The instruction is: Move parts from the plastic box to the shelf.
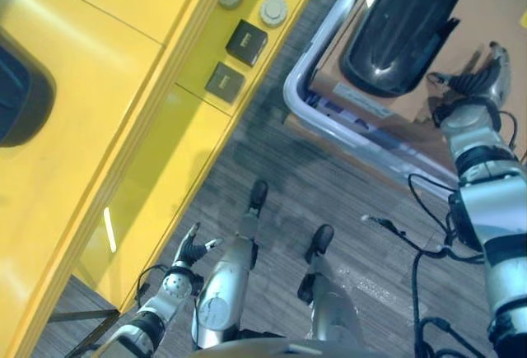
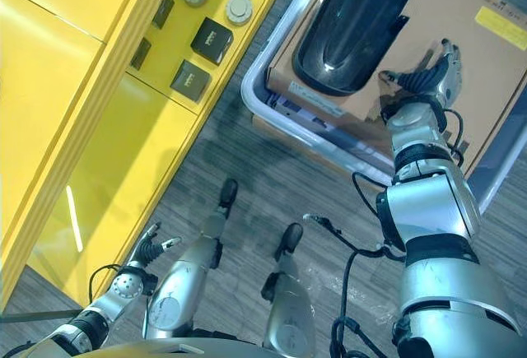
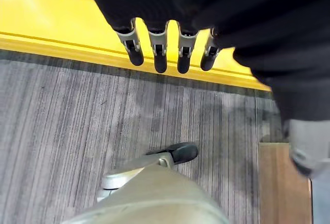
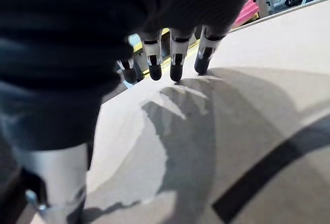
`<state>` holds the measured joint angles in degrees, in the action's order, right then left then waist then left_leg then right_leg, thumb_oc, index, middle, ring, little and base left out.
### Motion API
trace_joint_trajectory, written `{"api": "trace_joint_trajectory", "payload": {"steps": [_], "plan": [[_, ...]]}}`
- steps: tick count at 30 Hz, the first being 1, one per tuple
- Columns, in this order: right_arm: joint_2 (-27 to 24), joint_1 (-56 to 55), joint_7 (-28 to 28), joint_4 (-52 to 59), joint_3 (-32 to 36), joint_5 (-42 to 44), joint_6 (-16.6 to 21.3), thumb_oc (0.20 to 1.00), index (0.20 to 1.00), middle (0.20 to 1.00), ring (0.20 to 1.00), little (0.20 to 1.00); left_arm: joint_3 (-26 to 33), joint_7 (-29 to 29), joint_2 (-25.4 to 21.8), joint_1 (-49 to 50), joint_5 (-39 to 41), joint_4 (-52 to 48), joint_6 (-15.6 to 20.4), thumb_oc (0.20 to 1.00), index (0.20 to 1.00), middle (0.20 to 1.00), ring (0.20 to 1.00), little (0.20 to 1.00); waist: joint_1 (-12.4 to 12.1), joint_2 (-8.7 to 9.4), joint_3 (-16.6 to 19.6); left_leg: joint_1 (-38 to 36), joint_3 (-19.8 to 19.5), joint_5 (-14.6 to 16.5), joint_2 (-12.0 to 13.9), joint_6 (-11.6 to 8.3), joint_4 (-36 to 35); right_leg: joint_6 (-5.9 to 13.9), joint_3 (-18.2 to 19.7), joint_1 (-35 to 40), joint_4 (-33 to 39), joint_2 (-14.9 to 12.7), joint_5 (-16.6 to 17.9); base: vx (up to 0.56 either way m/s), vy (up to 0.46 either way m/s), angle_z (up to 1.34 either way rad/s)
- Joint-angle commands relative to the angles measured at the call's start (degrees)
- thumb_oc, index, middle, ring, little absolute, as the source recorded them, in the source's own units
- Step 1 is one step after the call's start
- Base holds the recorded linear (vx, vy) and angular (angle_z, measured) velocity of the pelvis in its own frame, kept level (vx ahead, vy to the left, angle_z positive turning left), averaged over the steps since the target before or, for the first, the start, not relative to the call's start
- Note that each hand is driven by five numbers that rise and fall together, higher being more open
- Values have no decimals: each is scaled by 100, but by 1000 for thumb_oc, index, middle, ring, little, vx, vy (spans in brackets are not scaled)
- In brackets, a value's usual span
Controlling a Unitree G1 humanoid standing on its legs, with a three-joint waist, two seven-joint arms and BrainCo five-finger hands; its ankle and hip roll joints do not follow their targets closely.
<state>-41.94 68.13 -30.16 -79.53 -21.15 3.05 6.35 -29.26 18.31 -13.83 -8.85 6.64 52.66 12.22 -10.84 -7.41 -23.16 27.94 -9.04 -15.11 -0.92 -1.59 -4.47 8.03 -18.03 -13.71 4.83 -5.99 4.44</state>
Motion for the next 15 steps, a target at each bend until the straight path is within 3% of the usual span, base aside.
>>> {"api": "trace_joint_trajectory", "payload": {"steps": [1, 11, 12, 15], "plan": [[-25, 144, -267, 272, -349, 156, 137, 1000, 1000, 1000, 1000, 1000, -145, 34, 65, -237, 58, 271, 25, 1000, 1000, 1000, 1000, 1000, -80, 212, 131, -366, -185, 696, -34, -253, -11, 289, 594, -337, 17, -513, 274, 0, 0, 0], [-191, 453, -1089, 944, -294, -35, 203, 1000, 1000, 1000, 1000, 1000, -31, 204, 38, -385, 295, 417, 59, 1000, 1000, 1000, 1000, 1000, 63, 281, 282, -555, -207, 789, -40, -236, 26, 282, 500, -103, 17, -573, 206, 3, 1, 2], [-255, 429, -1465, 1380, -179, -192, 212, 1000, 1000, 1000, 1000, 1000, -31, 246, 42, -393, 293, 355, 67, 1000, 1000, 1000, 1000, 1000, 93, 294, 344, -619, -211, 810, -28, -234, 34, 287, 465, -23, 17, -597, 178, 12, -4, 5], [-251, 432, -1475, 1507, -118, -214, 200, 1000, 1000, 1000, 1000, 1000, -21, 243, 39, -398, 344, 357, 67, 1000, 1000, 1000, 1000, 1000, 79, 312, 388, -674, -248, 826, -29, -235, 42, 277, 410, 63, 8, -606, 145, 0, 0, 0]]}}
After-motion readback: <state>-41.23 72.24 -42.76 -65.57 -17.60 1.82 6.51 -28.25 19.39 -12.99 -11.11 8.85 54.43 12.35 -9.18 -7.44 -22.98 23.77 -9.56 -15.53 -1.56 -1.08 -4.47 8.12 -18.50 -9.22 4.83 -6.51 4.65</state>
